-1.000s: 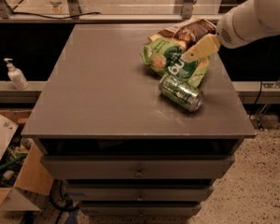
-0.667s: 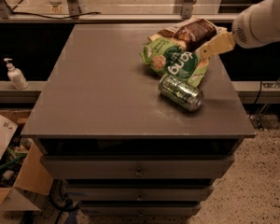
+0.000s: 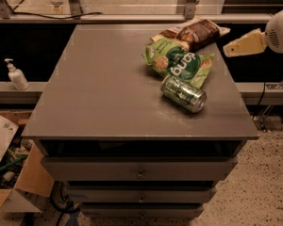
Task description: Move green rice chip bag near green can
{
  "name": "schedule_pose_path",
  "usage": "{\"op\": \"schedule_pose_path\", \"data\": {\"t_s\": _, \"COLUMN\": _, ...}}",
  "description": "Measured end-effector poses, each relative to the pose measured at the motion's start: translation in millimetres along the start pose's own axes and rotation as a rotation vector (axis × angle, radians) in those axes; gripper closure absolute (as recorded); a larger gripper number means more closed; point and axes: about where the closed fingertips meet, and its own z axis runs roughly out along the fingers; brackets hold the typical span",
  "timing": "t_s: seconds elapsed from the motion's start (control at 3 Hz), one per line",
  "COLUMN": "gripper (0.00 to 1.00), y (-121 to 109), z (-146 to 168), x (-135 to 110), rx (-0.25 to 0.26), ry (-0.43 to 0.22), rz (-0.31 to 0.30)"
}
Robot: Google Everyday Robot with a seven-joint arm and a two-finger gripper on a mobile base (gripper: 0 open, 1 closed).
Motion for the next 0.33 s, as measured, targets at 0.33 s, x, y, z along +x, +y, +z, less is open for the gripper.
{"op": "schedule_pose_path", "data": {"t_s": 0.33, "gripper": 0.0, "y": -0.2, "z": 0.1, "x": -0.4, "rx": 0.003, "ry": 0.0, "rz": 0.01}}
